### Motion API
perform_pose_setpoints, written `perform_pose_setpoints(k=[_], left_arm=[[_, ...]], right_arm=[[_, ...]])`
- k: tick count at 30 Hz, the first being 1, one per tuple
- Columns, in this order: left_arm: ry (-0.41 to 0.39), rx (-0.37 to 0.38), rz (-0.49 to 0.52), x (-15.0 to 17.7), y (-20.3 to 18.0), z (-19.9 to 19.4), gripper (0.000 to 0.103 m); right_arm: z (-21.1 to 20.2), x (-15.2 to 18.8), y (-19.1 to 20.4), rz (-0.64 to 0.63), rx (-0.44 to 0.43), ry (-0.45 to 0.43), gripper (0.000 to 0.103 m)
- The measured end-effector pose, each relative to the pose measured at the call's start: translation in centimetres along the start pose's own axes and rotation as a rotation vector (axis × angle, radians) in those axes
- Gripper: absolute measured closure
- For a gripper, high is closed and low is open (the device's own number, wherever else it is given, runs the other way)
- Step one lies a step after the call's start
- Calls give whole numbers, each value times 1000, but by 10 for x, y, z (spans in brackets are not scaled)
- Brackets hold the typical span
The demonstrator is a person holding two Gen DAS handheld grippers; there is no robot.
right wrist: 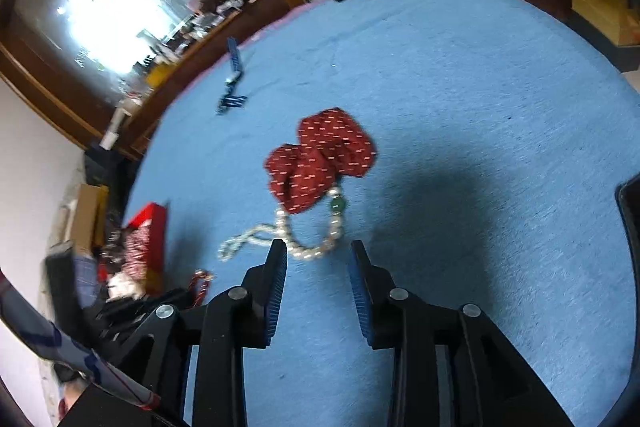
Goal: Organize jewelry
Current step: 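Grasp the red bead bracelet with left gripper while right gripper grasps pearl necklace, then lift the red bead bracelet and pearl necklace and carry both toward the tray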
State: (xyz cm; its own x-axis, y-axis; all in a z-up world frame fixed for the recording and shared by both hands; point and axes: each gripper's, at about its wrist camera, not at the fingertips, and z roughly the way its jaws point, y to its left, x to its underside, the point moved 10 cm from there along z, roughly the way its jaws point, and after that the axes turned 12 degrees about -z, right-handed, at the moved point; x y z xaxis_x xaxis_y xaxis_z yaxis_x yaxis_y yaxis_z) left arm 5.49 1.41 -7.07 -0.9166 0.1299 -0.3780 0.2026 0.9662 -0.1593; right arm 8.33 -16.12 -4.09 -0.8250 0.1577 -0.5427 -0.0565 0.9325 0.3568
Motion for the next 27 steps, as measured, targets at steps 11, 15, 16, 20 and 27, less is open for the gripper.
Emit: perform_pose_setpoints(k=[11, 15, 16, 20, 27], left_arm=[[-16, 37, -10, 7, -13, -1, 92], [-28, 47, -8, 7, -12, -2, 92], [-31, 49, -11, 6, -11, -1, 92], [-59, 50, -20, 10, -13, -11, 92], [-135, 109, -10, 5, -30, -54, 92]], right_arm=[[47, -17, 1, -220, 283, 77, 78], [41, -9, -2, -297, 353, 78, 92], [36, -6, -4, -282, 340, 74, 92], [5, 4, -5, -207, 247, 19, 92], [-57, 3, 16, -144, 64, -95, 92]])
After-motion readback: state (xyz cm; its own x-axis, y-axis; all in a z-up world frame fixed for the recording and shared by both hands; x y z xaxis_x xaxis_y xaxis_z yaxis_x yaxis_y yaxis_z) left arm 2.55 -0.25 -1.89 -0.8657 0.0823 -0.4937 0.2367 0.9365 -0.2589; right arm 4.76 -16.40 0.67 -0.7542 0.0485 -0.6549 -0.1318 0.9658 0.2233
